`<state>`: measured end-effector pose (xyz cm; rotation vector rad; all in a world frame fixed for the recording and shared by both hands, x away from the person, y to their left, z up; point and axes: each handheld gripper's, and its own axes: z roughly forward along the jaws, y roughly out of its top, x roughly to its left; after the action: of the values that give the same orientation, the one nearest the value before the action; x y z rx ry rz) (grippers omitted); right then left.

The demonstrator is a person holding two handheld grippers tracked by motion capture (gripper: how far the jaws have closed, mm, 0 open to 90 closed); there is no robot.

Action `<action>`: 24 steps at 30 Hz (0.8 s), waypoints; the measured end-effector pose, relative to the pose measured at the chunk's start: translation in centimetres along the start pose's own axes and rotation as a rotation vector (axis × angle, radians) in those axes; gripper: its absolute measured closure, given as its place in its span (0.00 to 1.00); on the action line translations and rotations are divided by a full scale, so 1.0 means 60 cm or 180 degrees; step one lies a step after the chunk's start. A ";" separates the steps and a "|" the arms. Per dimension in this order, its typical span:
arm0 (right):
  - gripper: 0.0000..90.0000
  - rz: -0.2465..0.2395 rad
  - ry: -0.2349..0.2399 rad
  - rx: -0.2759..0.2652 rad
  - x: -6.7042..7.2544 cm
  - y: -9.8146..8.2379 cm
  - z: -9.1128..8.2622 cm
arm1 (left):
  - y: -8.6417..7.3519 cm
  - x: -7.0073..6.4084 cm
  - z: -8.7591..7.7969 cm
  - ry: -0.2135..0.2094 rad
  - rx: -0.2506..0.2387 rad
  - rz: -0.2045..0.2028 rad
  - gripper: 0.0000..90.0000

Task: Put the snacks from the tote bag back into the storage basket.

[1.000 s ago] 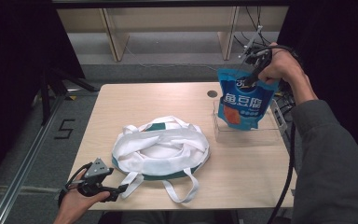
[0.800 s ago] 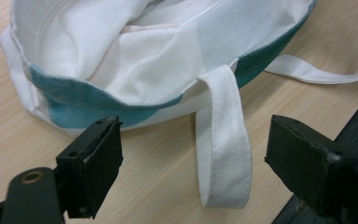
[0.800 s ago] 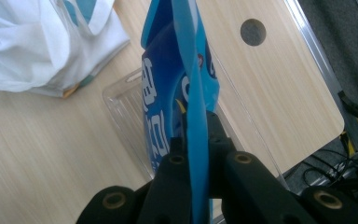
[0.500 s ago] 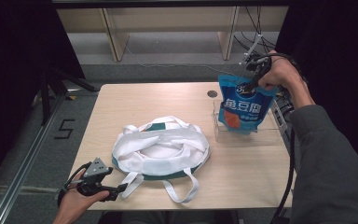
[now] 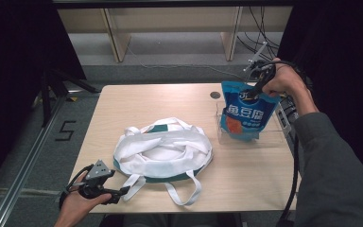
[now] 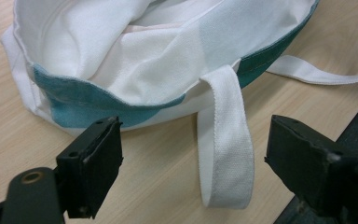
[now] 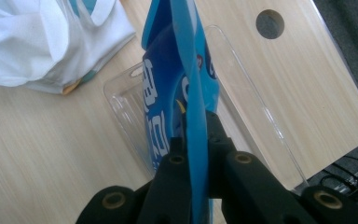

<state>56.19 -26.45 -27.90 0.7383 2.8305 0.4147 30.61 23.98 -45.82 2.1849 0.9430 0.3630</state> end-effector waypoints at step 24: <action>0.53 0.1042 -0.0741 -0.1204 0.043 -0.085 -0.044 | -0.001 -0.003 0.002 0.0015 -0.0017 -0.0064 0.20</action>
<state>51.02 -30.03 -27.28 1.0827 2.3213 0.8258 30.55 23.81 -45.95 2.1692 0.9649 0.3609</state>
